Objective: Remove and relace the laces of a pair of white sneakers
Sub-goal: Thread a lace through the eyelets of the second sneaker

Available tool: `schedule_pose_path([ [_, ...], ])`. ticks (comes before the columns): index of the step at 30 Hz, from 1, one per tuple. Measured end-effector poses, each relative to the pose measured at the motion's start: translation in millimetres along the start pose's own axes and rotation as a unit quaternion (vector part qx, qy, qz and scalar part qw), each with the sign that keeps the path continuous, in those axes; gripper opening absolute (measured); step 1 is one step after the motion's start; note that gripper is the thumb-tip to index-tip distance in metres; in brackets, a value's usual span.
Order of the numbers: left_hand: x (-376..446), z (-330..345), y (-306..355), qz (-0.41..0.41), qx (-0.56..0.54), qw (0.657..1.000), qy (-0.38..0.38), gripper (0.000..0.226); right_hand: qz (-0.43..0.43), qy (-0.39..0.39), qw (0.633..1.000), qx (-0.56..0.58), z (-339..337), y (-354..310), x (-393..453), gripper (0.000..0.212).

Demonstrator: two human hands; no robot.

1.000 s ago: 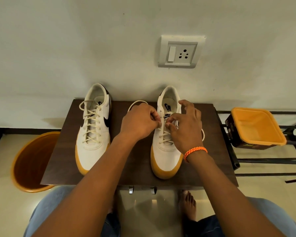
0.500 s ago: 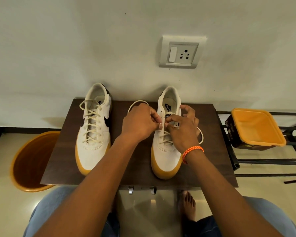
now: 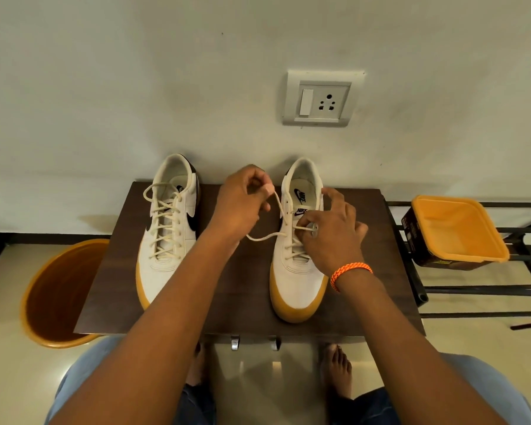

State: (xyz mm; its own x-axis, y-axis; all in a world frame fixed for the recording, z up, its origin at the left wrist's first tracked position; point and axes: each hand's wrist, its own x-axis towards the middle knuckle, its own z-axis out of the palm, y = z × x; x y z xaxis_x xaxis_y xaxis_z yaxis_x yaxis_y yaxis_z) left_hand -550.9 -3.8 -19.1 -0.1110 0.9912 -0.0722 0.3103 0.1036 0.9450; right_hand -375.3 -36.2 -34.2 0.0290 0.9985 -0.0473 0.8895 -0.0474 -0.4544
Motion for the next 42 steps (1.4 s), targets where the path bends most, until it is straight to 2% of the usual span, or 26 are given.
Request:
schedule_pose_path([
  [1,-0.2,-1.0,2.2,-0.014,-0.024,1.0,0.011,0.006,-0.001,0.007,1.0,0.008,-0.5,-0.7,-0.4,0.016],
  [3,-1.0,-0.7,1.7,-0.033,-0.002,0.999,-0.004,0.004,-0.024,0.037,0.999,0.015,-2.1,-2.6,-1.9,0.016],
  [6,-3.6,1.3,-3.2,-0.073,0.11,0.987,-0.09,0.02,-0.075,0.073,0.994,-0.005,-3.7,-4.8,-2.5,0.012],
  [8,-7.1,3.6,-4.1,-0.078,0.128,0.98,-0.133,0.023,-0.074,0.068,0.995,-0.02,-2.9,-4.8,-1.3,0.011],
  [15,-10.8,10.5,-5.2,0.005,0.159,0.983,-0.086,0.011,-0.082,0.045,0.995,-0.025,-0.4,-0.9,-1.1,0.02],
  [17,-11.3,9.9,-3.7,0.004,0.124,0.99,-0.073,0.009,-0.083,0.044,0.995,-0.033,-0.8,-0.9,-1.9,0.023],
  [20,-8.0,6.3,1.7,-0.009,-0.027,0.999,-0.029,0.006,-0.086,0.045,0.994,-0.058,-1.4,-0.8,-1.4,0.025],
  [22,-4.1,0.8,6.3,-0.019,-0.138,0.99,0.017,0.008,-0.086,0.046,0.994,-0.052,-0.9,-0.2,-1.1,0.023],
  [24,-1.6,-3.5,7.8,-0.044,-0.19,0.98,0.037,0.011,-0.085,0.05,0.994,-0.042,-0.1,0.0,-1.0,0.021],
  [26,-1.1,-3.9,5.4,-0.061,-0.133,0.989,0.009,0.012,-0.081,0.052,0.995,-0.03,1.0,0.4,-0.1,0.021],
  [28,-2.0,-0.7,-1.1,-0.057,0.018,0.997,-0.056,0.016,-0.075,0.049,0.996,-0.021,1.8,0.1,0.9,0.02],
  [29,-3.4,1.9,-4.6,-0.055,0.082,0.991,-0.093,0.02,-0.075,0.048,0.996,-0.019,2.2,0.2,1.1,0.021],
  [31,-5.6,7.3,-10.7,-0.043,0.142,0.979,-0.142,0.022,-0.076,0.049,0.996,-0.014,3.0,0.9,1.8,0.019],
  [35,-5.4,10.8,-14.4,0.029,0.212,0.97,-0.112,0.018,-0.077,0.05,0.996,-0.002,2.8,1.6,2.2,0.017],
  [39,-5.9,8.8,-12.6,0.033,0.2,0.976,-0.084,0.015,-0.079,0.046,0.996,-0.023,1.4,1.0,1.4,0.018],
  [42,-5.4,4.3,-2.3,0.014,0.06,0.997,-0.056,0.009,-0.079,0.044,0.996,-0.027,0.1,0.9,0.7,0.019],
])
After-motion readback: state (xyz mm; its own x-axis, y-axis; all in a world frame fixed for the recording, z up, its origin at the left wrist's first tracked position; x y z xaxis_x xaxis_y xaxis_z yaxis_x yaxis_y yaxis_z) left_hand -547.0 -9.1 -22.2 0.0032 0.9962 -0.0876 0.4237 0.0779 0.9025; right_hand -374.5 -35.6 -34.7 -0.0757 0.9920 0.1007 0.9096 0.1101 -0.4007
